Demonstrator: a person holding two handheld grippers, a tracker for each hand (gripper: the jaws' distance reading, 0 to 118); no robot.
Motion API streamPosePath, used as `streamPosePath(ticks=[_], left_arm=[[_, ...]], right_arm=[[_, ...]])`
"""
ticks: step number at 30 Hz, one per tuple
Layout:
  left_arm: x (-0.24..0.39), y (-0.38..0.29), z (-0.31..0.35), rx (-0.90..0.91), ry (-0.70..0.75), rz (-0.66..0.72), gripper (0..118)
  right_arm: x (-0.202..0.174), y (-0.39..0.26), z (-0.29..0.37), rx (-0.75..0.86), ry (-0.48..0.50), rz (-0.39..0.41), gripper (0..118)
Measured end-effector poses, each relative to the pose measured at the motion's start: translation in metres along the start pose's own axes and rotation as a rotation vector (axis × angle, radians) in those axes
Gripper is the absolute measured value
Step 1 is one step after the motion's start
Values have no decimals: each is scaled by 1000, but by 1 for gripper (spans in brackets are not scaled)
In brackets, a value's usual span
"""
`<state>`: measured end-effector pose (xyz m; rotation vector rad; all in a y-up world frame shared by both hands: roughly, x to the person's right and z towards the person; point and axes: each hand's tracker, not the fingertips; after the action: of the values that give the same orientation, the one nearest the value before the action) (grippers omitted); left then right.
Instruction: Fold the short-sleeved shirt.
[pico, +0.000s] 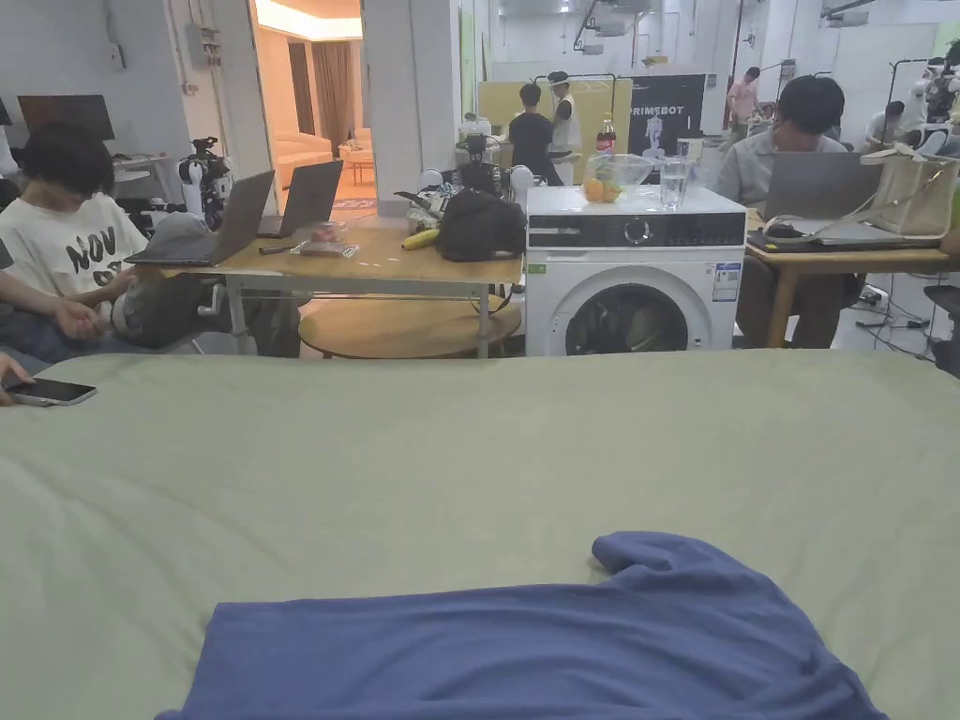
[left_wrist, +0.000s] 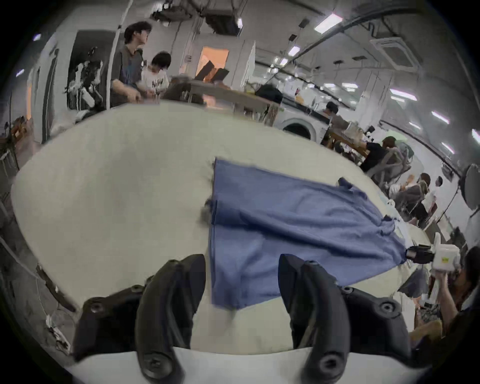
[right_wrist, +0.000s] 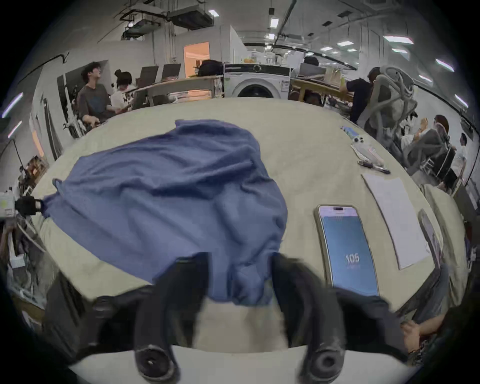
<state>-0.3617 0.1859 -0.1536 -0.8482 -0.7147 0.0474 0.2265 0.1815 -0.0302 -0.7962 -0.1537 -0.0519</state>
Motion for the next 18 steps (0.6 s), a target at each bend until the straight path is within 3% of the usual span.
streamPosePath(ticks=[3, 8, 9, 10, 12, 13, 18], left_arm=[[17, 12, 16, 115, -2, -18, 59], [74, 53, 42, 341, 46, -193, 57], [86, 60, 45, 383, 50, -211, 55], [95, 67, 48, 416, 76, -239, 44], [111, 76, 50, 453, 41, -251, 11], [118, 78, 49, 464, 15, -264, 0], [137, 79, 34, 460, 22, -275, 0]], right_arm=[[4, 6, 13, 67, 2, -21, 65], [-5, 41, 37, 265, 68, -66, 64], [-10, 49, 40, 299, 82, -56, 60], [-16, 56, 42, 325, 89, -45, 46], [-27, 66, 42, 344, 114, -37, 8], [-33, 71, 40, 344, 135, -41, 0], [-58, 76, 25, 336, 169, -41, 0]])
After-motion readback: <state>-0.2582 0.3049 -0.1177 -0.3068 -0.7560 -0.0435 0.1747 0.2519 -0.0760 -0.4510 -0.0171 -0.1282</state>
